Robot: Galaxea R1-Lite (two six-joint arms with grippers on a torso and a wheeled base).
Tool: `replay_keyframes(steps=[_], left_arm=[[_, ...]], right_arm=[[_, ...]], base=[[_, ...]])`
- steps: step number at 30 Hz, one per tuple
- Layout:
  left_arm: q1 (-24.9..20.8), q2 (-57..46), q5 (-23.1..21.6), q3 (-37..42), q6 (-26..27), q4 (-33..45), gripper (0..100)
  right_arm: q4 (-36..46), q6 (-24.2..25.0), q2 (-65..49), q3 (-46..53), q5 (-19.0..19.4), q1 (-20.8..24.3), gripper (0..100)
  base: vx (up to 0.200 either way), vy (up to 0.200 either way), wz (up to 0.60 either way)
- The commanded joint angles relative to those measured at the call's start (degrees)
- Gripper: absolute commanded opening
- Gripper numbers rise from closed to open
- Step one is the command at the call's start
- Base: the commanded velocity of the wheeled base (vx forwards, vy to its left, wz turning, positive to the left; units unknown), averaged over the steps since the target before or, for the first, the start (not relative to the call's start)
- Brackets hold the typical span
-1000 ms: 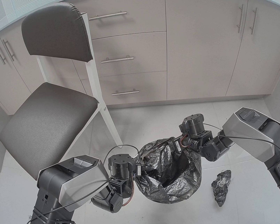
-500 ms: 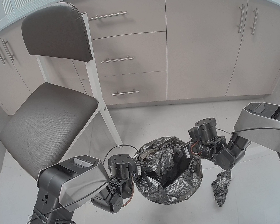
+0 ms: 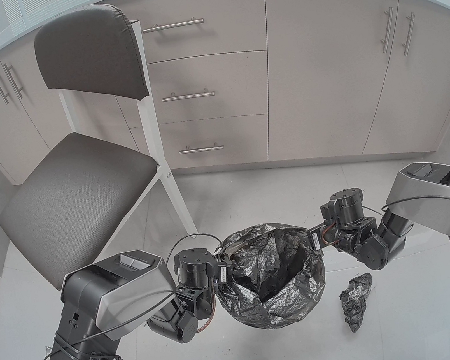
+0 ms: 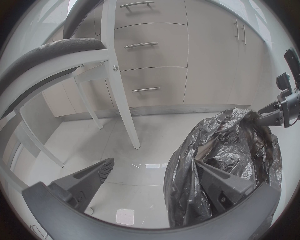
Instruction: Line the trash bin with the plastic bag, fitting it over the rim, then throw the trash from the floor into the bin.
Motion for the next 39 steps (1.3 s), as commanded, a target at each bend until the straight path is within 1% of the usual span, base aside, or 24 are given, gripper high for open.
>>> replay_keyframes(steps=[1, 9, 18, 28, 32, 34, 39], left_arm=[[0.0, 0.1, 0.0, 0.0, 0.0, 0.0, 100], [0.1, 0.4, -0.1, -0.1, 0.0, 0.0, 100], [0.1, 0.8, -0.1, -0.2, 0.0, 0.0, 100], [0.1, 0.8, -0.1, -0.5, -0.1, 0.0, 100], [0.1, 0.7, -0.1, -0.5, -0.3, -0.1, 100], [0.1, 0.6, -0.1, -0.5, -0.4, -0.1, 100], [0.0, 0.2, -0.1, -0.5, -0.9, -0.1, 100]], right_arm=[[0.0, 0.0, 1.2, -1.5, 0.0, -0.8, 100], [1.3, -0.2, 3.7, -6.2, 0.0, -3.0, 100], [1.9, -0.2, 9.1, -13.3, 0.0, -3.6, 100], [1.9, -0.2, 10.6, -13.9, 0.1, -3.4, 100], [1.2, -0.1, 9.4, -12.7, 0.0, -2.9, 100], [0.8, 0.0, 4.3, -7.9, 0.3, -1.7, 100], [0.5, 0.2, -3.3, -0.8, 3.9, 0.6, 100]], base=[[0.000, 0.000, 0.00], [0.000, 0.000, 0.00], [0.000, 0.000, 0.00], [0.000, 0.000, 0.00], [0.000, 0.000, 0.00], [0.000, 0.000, 0.00], [0.000, 0.000, 0.00]])
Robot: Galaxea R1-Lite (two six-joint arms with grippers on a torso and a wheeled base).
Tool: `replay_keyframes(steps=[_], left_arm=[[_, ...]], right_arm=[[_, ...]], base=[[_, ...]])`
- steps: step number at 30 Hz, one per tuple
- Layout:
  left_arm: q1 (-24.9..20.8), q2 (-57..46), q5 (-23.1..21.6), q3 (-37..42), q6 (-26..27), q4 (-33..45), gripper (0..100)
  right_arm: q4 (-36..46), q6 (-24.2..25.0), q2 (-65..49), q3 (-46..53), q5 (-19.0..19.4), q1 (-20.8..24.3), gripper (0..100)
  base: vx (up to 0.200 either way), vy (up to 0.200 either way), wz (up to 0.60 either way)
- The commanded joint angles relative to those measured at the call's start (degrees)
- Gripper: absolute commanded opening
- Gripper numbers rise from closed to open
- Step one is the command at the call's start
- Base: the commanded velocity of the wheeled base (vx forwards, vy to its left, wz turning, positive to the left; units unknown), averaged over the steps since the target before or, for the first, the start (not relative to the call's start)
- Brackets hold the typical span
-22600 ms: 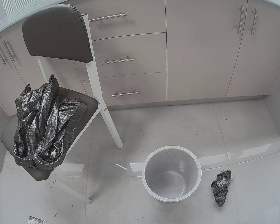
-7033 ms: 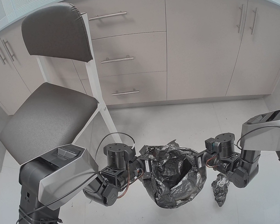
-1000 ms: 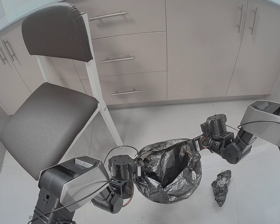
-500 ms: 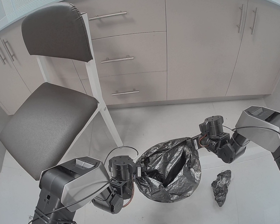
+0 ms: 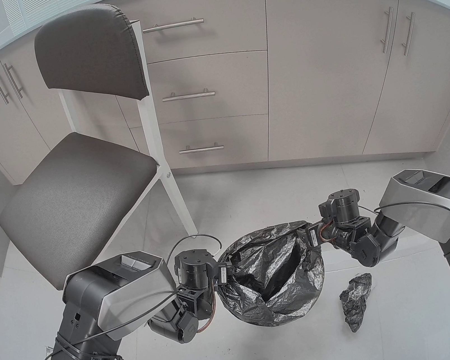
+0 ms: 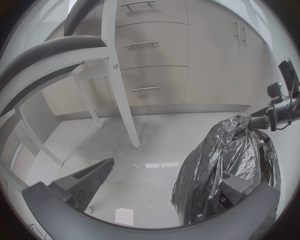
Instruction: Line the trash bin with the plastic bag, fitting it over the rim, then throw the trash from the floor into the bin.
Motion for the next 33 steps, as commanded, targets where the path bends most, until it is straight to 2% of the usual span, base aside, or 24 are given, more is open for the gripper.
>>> replay_keyframes(steps=[1, 7, 11, 21, 24, 26, 33], left_arm=[[-0.1, -0.5, 0.0, -0.1, -0.4, -0.1, 100], [0.1, -1.5, -0.4, -1.4, -2.2, -0.1, 100], [0.1, -2.2, -2.8, -1.9, -2.4, -0.1, 100], [0.1, -3.1, -4.6, -2.2, -4.2, -0.1, 100], [0.1, -3.6, -6.3, -0.6, -3.9, -0.1, 100], [-0.1, -4.2, -9.0, 0.9, -3.9, -0.1, 100], [-0.2, -4.2, -9.0, 0.7, -3.9, -0.5, 100]], right_arm=[[-0.7, 0.3, -10.4, 8.8, 2.7, 3.2, 100], [-6.1, 1.7, -11.5, 13.2, 2.7, 4.5, 100], [-6.4, 2.1, -11.0, 14.3, 2.7, 4.6, 100], [-6.5, 2.6, -10.7, 14.4, 2.4, 4.7, 100], [-6.5, 2.6, -10.7, 14.7, 2.1, 4.8, 100], [-6.5, 2.6, -10.7, 15.1, 2.1, 4.8, 100], [-6.5, 2.5, -10.7, 15.0, 2.0, 4.9, 100]], base=[[0.000, 0.000, 0.00], [0.000, 0.000, 0.00], [0.000, 0.000, 0.00], [0.000, 0.000, 0.00], [0.000, 0.000, 0.00], [0.000, 0.000, 0.00], [0.000, 0.000, 0.00]])
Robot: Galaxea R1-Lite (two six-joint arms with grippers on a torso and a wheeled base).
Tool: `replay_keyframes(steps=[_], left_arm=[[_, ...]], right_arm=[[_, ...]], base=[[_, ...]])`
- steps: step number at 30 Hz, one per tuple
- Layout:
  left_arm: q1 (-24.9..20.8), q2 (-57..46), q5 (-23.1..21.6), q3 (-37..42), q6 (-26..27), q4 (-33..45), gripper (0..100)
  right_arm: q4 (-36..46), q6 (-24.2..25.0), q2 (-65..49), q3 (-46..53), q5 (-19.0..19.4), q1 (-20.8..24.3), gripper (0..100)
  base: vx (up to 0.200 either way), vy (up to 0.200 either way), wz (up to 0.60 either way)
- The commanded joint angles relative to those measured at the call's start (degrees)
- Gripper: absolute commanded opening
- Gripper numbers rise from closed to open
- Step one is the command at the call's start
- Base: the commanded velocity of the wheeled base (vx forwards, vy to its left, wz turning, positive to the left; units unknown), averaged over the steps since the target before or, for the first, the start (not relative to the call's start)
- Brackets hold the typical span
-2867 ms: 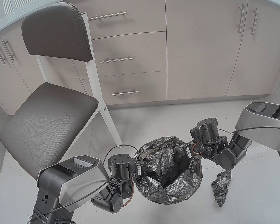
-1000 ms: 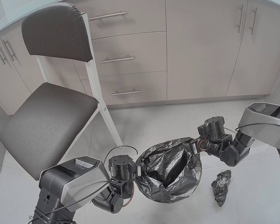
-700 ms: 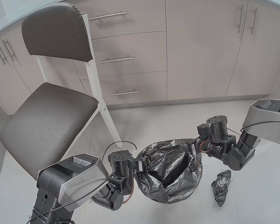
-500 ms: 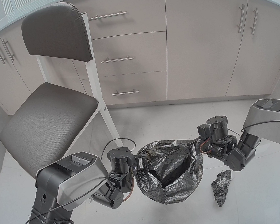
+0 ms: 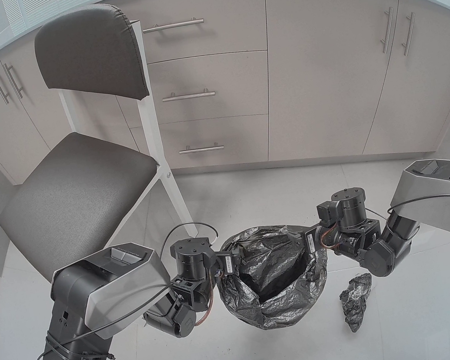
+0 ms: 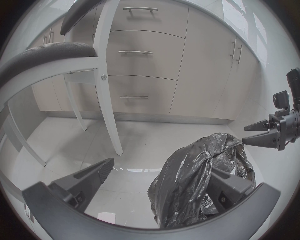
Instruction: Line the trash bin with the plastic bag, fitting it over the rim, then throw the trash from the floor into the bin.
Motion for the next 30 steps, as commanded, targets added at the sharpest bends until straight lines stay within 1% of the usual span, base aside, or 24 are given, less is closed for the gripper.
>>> replay_keyframes(steps=[1, 5, 11, 17, 30], left_arm=[[0.0, -0.4, 0.0, 0.2, 0.1, -0.2, 100], [0.0, -0.5, 0.0, 0.5, 0.2, -0.3, 100], [-0.8, -0.5, -0.4, 0.9, 0.4, -2.5, 100], [-0.5, -0.4, -0.7, 0.6, 3.2, -2.1, 100], [-1.8, -2.0, -0.7, 2.6, 3.0, -2.7, 100]], right_arm=[[0.0, 0.1, 0.0, 0.0, -0.1, 0.0, 100], [0.0, 0.1, 0.1, 0.1, 0.0, 0.0, 100], [-0.1, 0.1, 0.7, -0.2, 0.0, 0.0, 100], [-0.1, 0.1, 1.1, -0.4, 0.0, 0.0, 100], [-1.2, 0.1, 1.1, 0.0, -0.5, 0.3, 100]], base=[[0.000, 0.000, 0.00], [0.000, 0.000, 0.00], [0.000, 0.000, 0.00], [0.000, 0.000, 0.00], [0.000, 0.000, 0.00]])
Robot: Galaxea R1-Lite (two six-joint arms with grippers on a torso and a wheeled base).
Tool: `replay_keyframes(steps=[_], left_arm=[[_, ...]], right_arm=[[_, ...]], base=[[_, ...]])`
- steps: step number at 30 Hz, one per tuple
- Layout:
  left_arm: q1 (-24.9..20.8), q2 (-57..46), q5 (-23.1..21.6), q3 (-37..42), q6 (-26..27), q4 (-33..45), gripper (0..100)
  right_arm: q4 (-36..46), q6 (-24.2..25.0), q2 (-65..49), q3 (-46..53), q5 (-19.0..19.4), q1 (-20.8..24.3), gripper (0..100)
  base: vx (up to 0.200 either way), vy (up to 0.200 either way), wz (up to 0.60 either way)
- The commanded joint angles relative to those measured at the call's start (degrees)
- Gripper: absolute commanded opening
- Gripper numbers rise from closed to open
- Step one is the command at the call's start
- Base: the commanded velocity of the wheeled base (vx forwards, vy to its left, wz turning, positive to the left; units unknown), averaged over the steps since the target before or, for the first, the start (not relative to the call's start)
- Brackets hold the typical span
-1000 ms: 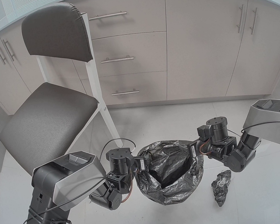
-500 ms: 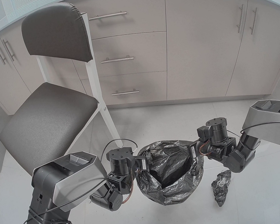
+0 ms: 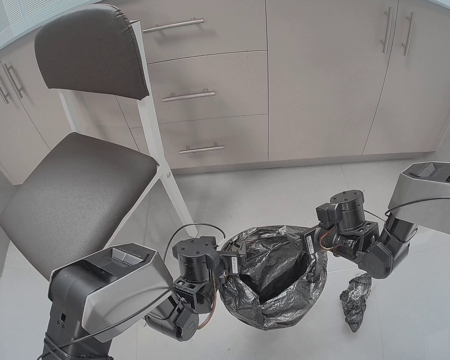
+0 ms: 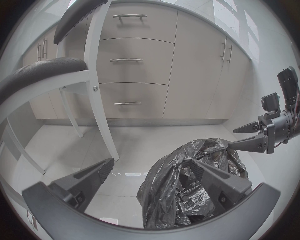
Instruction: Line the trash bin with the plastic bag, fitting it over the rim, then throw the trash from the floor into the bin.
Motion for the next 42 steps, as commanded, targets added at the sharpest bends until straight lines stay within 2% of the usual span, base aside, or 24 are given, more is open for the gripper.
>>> replay_keyframes(steps=[1, 7, 12, 28, 42], left_arm=[[-0.1, -0.5, 0.0, 0.7, -0.1, -0.4, 100], [-0.9, -3.9, 0.0, 5.2, 0.0, -2.5, 100], [-0.7, -3.5, -0.3, 3.8, 0.3, -1.6, 100], [0.8, -2.1, -7.4, 2.6, 0.3, 1.6, 100], [5.6, 0.1, -8.2, -14.0, 0.3, 23.6, 100]], right_arm=[[-0.3, 0.0, 0.1, 0.3, -0.1, 0.1, 100], [-0.3, -0.1, -0.1, 0.7, -0.2, 0.2, 100], [-0.3, 0.0, -0.2, 0.8, -0.5, 0.6, 100], [-0.3, 0.0, 0.1, 0.6, -0.6, 0.6, 100], [-0.4, 0.0, 1.4, -0.5, -1.6, 1.1, 100]], base=[[0.000, 0.000, 0.00], [0.000, 0.000, 0.00], [0.000, 0.000, 0.00], [0.000, 0.000, 0.00], [0.000, 0.000, 0.00]])
